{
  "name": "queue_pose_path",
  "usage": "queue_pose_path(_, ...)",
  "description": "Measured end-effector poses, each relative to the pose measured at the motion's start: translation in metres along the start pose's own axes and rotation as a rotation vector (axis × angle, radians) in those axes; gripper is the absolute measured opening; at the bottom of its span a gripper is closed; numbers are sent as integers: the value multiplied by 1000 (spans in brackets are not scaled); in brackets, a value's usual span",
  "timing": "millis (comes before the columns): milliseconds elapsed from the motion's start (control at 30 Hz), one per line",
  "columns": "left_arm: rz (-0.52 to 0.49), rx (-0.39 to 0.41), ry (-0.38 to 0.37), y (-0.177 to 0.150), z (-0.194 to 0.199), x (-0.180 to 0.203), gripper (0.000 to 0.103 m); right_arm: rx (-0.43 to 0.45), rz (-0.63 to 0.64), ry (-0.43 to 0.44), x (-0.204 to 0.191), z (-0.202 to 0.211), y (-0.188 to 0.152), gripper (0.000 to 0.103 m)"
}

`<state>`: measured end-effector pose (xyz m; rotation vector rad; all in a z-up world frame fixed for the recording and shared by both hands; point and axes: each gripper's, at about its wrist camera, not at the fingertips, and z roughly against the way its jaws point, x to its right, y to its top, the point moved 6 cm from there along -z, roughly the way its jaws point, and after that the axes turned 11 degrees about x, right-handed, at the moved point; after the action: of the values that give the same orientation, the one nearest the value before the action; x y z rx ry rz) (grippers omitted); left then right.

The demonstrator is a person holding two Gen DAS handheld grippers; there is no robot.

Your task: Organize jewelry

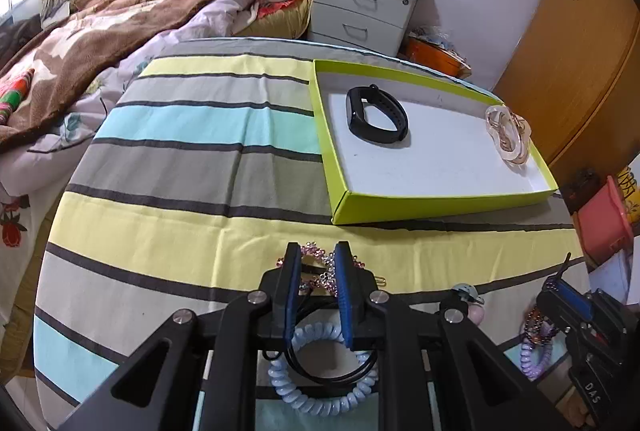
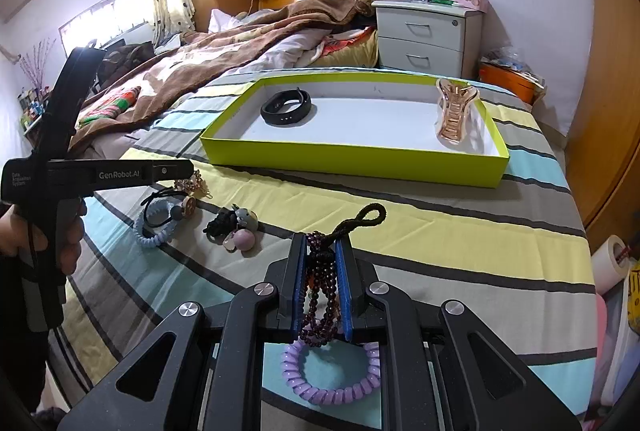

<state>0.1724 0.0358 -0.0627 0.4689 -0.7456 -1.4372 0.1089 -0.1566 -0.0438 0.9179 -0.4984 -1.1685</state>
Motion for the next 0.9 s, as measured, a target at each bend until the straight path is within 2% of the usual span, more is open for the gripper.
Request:
queue_pose_path(33,-5,5,11,0,1,-1,24,1,-1,0,0,0,0,15)
queue_pose_path(67,-11,8,35,0,1,-4,36,0,-2,2,0,0,0,15)
queue_pose_path(100,-18,6,50,0,1,-6,41,-1,-3,2,0,0,0,15)
queue_pose_path(167,-19,10,44,-2,2,-6,42,0,-5,3,0,-1,-1,15)
queue_pose_path(267,-46,2,29,-4,0,-1,52,-1,-4,2,-1,-2,-1,15)
queue_pose_path(367,-70,-25,2,-7,-7,9,53,0,-4,1,-1,-3,-1,15)
queue_pose_path(467,-103,-22,27,-7,-10,15,53,1,-7,1,-1,-2,-1,15)
queue_pose_path(900,-85,-1,41,-5,-2,12,50,6,-8,1,-1,0,-2,15)
